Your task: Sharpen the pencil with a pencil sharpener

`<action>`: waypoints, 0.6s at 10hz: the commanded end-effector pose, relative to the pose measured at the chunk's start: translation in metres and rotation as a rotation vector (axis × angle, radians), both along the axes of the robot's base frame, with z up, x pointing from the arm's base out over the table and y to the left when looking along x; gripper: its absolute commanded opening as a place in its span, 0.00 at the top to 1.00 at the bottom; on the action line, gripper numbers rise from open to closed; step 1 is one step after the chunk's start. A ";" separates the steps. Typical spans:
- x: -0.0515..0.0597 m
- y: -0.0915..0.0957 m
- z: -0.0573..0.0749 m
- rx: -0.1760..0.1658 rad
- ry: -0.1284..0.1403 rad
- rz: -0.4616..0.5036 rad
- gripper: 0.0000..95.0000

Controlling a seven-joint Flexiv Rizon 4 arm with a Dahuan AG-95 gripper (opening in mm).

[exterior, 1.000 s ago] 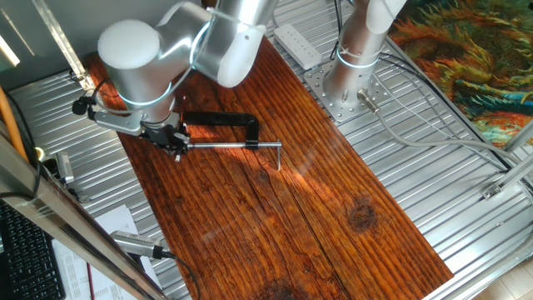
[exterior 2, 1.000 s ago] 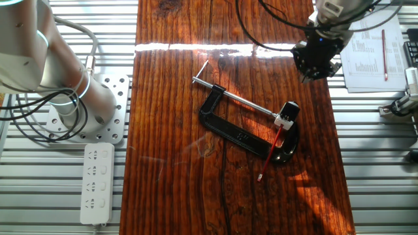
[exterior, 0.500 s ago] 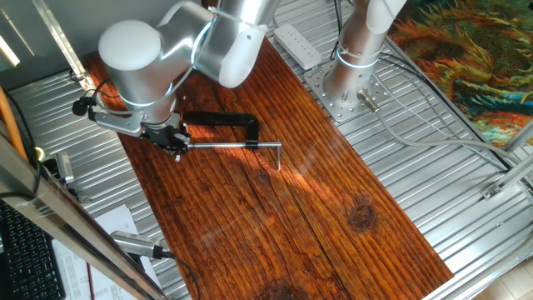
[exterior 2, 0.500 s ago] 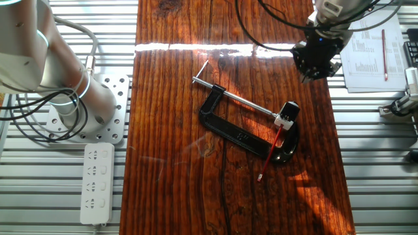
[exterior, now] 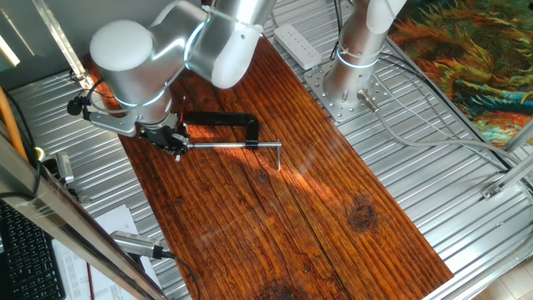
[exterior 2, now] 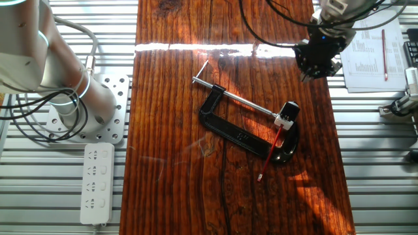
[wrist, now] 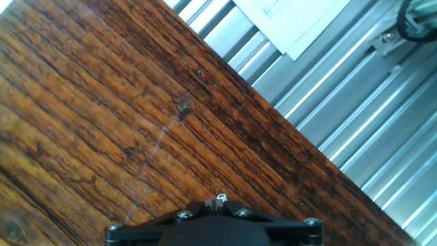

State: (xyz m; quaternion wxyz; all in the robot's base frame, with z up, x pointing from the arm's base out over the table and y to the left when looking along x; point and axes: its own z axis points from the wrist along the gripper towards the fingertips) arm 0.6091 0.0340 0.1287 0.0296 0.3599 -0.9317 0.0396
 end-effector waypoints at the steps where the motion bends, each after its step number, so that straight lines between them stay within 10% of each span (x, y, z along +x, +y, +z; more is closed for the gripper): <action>1: -0.002 -0.009 0.007 0.059 -0.046 -0.302 1.00; 6: -0.009 -0.063 0.031 0.039 -0.085 -0.445 1.00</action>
